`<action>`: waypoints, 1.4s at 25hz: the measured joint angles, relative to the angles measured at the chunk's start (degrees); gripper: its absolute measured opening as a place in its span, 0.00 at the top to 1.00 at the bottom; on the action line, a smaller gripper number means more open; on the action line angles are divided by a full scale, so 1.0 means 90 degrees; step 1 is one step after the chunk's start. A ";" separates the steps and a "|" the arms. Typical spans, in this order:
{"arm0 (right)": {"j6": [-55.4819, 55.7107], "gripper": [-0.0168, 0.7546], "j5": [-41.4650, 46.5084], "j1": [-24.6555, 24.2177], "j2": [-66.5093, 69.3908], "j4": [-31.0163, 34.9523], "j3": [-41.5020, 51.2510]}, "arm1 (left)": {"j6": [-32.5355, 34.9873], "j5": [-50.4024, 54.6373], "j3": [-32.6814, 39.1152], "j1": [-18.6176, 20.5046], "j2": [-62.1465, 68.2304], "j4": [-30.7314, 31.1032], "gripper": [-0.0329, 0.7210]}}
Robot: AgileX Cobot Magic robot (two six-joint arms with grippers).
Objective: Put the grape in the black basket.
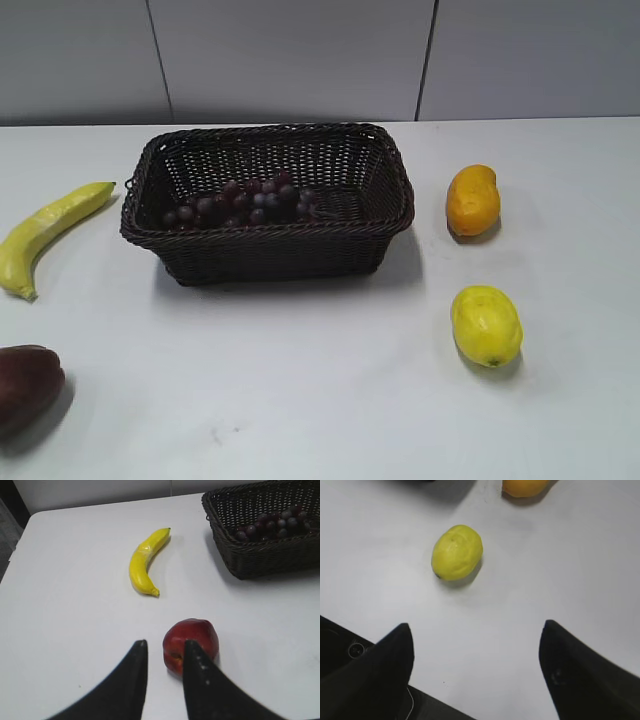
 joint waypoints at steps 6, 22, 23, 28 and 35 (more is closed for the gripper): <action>0.0165 0.21 0.0312 -0.1208 -0.1306 0.0051 0.0547 | 0.0000 0.0000 0.0000 0.0000 0.0000 0.0000 0.65; -0.0886 0.21 0.0492 -0.3890 -0.4009 0.1163 0.1096 | 0.0000 0.0000 0.0000 0.0000 0.0000 0.0000 0.65; -0.0906 0.21 0.0488 -0.3909 -0.4171 0.1209 0.1202 | 0.0000 0.0000 0.0000 0.0000 0.0000 0.0000 0.65; -0.0919 0.21 0.0405 -0.3916 -0.4468 0.1381 0.1453 | 0.0000 0.0000 0.0000 0.0000 0.0000 0.0000 0.65; -0.0919 0.21 0.0355 -0.3916 -0.4468 0.1387 0.1453 | 0.0000 0.0000 0.0000 0.0000 0.0000 0.0000 0.65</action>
